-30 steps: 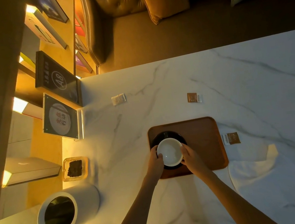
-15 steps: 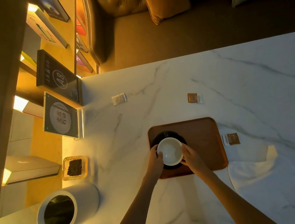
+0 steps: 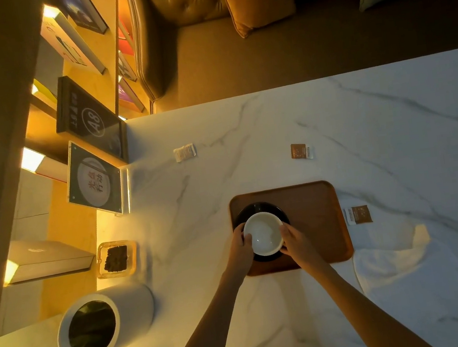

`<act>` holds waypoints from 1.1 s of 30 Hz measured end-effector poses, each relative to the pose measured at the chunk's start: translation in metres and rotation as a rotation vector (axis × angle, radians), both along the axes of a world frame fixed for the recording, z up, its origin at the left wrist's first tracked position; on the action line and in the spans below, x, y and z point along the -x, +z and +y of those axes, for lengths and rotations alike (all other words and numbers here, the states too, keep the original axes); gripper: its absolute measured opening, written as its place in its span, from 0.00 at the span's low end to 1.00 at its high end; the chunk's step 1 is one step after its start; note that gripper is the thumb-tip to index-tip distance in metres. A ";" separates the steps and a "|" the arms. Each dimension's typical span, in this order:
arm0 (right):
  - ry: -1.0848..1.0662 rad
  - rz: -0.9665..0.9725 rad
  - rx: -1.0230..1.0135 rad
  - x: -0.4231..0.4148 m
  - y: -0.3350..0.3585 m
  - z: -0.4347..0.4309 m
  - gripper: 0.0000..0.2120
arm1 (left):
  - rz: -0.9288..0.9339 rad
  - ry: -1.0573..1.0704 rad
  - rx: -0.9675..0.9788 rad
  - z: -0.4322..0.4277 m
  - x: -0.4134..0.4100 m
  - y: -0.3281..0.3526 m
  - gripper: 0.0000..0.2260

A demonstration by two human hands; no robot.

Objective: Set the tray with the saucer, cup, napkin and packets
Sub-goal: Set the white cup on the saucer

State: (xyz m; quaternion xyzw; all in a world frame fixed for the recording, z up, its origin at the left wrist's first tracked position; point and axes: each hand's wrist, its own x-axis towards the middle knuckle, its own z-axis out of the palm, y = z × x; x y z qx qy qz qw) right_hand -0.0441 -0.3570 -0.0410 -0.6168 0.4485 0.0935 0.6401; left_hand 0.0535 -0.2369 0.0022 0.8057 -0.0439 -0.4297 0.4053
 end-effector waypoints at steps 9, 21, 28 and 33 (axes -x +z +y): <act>0.045 0.015 0.094 -0.001 0.003 0.002 0.20 | -0.001 -0.007 0.006 -0.002 -0.001 -0.002 0.16; 0.392 -0.138 0.410 0.006 0.014 -0.002 0.41 | -0.202 -0.239 -0.058 0.008 0.003 -0.013 0.33; 0.638 -0.082 0.700 0.011 0.008 0.001 0.48 | -0.265 -0.436 0.022 0.015 0.001 -0.010 0.44; 0.605 -0.068 0.717 0.011 0.007 0.004 0.48 | -0.295 -0.423 0.034 0.017 0.003 -0.008 0.42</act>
